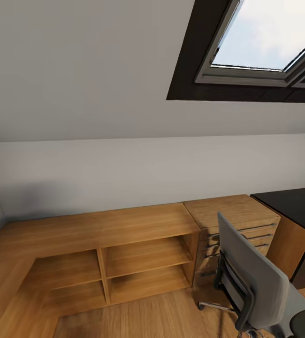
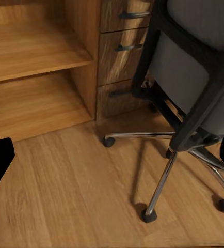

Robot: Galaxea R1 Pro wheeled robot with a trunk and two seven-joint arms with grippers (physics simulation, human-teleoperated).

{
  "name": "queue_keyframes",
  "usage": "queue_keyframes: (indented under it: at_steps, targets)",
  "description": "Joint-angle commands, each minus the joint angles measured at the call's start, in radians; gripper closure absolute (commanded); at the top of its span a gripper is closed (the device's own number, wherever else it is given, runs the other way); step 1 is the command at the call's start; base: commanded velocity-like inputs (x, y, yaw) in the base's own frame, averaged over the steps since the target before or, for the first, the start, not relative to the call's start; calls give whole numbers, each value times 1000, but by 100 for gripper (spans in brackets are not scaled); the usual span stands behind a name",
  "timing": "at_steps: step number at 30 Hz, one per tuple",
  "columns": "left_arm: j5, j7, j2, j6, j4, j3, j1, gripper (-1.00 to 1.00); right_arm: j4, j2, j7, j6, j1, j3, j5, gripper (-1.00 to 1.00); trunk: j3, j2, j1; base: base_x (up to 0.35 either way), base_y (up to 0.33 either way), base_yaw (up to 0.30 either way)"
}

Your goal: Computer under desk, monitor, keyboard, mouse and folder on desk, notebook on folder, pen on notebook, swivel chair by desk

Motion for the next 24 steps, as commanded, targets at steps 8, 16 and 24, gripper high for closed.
queue_keyframes:
  at_steps: [8, 16, 24]
  targets:
    - [7, 7, 1, -5, -1, -8, -1, -100, 2, 1, -6, -2, -1, 8, -4, -100, 2, -2, 0, 19, 0, -277]
    - [7, 7, 1, -4, -1, -8, -1, -100, 2, 1, -6, -2, -1, 8, -4, -100, 1, -2, 0, 197, 0, -250]
    - [7, 7, 1, -5, -1, -8, -1, -100, 2, 1, -6, -2, -1, 8, -4, -100, -2, -2, 0, 221, 0, -245]
